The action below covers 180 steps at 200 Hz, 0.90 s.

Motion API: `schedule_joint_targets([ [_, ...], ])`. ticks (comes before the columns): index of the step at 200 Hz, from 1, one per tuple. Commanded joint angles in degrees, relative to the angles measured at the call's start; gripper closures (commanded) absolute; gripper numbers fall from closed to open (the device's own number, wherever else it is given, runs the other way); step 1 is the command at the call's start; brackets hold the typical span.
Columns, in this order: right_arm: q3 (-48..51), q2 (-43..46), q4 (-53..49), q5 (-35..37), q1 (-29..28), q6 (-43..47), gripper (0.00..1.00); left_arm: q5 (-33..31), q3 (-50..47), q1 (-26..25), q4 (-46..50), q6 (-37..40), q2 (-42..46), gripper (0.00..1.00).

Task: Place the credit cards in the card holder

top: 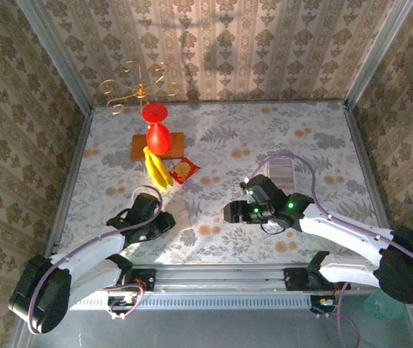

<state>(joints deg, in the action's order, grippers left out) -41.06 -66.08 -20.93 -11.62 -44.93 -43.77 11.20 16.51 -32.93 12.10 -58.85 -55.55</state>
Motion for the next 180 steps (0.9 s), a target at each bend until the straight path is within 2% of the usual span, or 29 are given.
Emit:
schedule_joint_targets([
  [1, 0.4, -0.4, 0.8, -1.3, -0.4, -0.9, 0.28, 1.9, -0.8, 0.0, -2.0, 1.1, -0.4, 0.76],
  [58, -0.3, -0.1, 0.0, -0.5, -0.5, -0.8, 0.29, 5.6, 1.6, -0.5, -0.4, 3.4, 3.8, 0.92],
  [90, -1.5, -0.3, -1.5, 0.0, -0.4, -0.9, 0.31, 5.8, 3.9, -2.6, 1.7, 3.2, 6.7, 1.0],
  [136, -5.0, -1.1, -2.8, 0.8, -1.6, -0.8, 0.32, 1.6, 8.7, -9.4, 1.9, 1.9, 7.9, 1.0],
  [180, -9.5, -4.9, -3.7, 1.3, -3.4, 0.0, 0.26, -1.8, 14.2, -15.0, 0.4, 2.7, 5.2, 1.0],
])
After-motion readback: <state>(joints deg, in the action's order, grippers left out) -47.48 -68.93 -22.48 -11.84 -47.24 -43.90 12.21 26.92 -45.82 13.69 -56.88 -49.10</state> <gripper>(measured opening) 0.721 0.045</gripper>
